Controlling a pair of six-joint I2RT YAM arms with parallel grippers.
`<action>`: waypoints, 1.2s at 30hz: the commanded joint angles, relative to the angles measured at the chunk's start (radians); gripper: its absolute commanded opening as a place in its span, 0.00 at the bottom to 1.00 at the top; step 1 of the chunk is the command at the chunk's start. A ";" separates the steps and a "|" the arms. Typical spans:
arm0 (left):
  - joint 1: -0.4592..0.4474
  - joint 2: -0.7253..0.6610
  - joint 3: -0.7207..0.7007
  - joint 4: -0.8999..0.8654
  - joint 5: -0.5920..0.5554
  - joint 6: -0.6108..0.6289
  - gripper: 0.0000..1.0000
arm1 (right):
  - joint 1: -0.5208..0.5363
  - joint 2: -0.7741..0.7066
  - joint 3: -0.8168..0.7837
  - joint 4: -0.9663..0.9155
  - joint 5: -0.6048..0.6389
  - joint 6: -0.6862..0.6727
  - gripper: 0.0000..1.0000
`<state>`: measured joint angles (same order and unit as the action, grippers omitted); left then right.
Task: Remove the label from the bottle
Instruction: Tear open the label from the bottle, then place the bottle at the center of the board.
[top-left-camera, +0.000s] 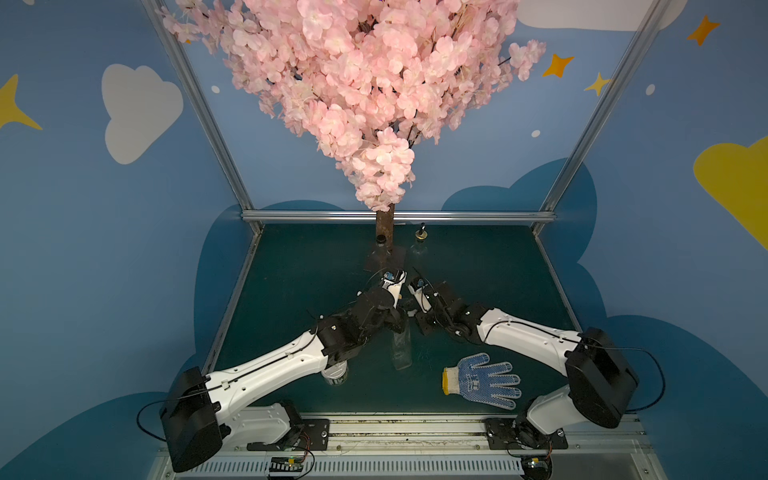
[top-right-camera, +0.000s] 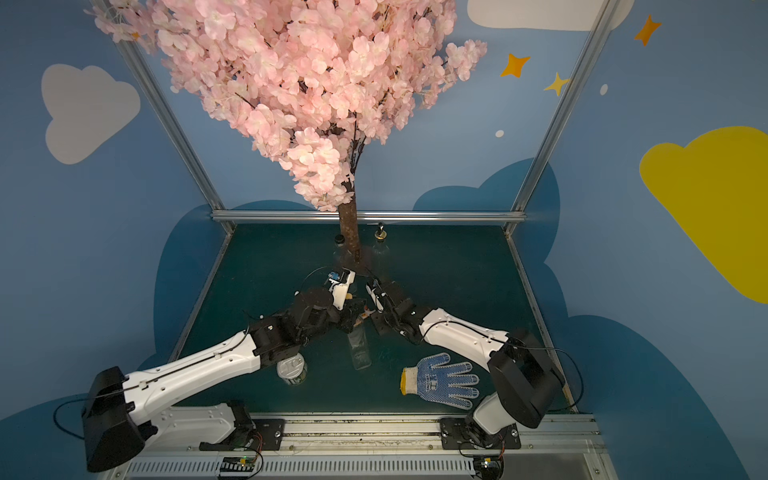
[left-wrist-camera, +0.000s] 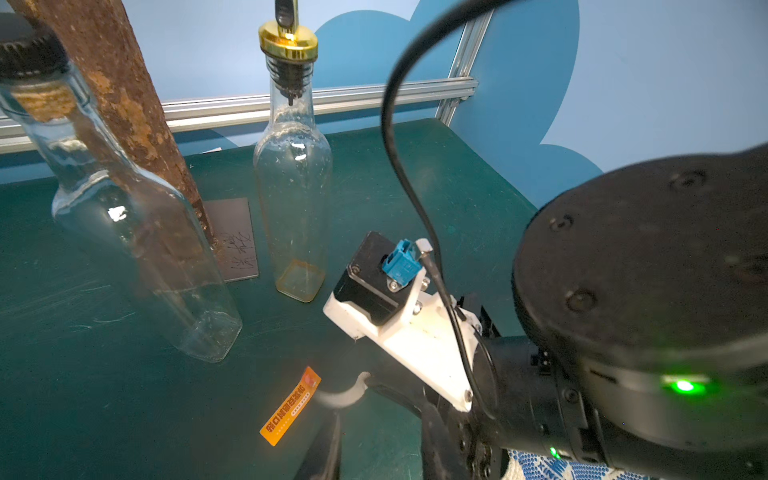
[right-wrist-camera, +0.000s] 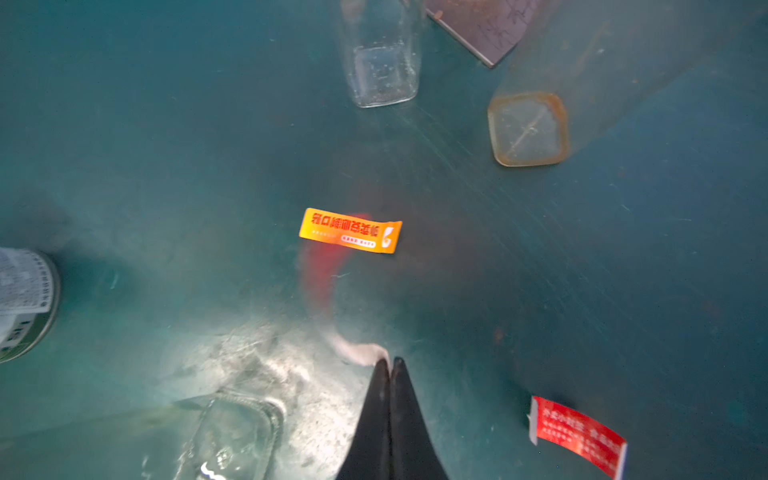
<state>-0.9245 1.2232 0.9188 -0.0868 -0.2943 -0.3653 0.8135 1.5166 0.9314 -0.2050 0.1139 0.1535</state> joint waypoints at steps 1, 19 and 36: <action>-0.011 0.004 0.020 -0.008 0.038 -0.014 0.03 | -0.007 0.011 0.025 0.018 0.016 0.011 0.00; -0.003 -0.008 0.163 -0.158 -0.074 0.003 0.02 | -0.011 -0.009 0.008 -0.028 -0.029 0.025 0.38; 0.153 -0.025 0.253 -0.246 -0.158 0.092 0.02 | -0.015 -0.052 -0.036 -0.057 -0.013 0.041 0.79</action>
<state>-0.7879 1.2282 1.1236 -0.3534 -0.4248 -0.3092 0.8051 1.4921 0.9085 -0.2436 0.0883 0.1844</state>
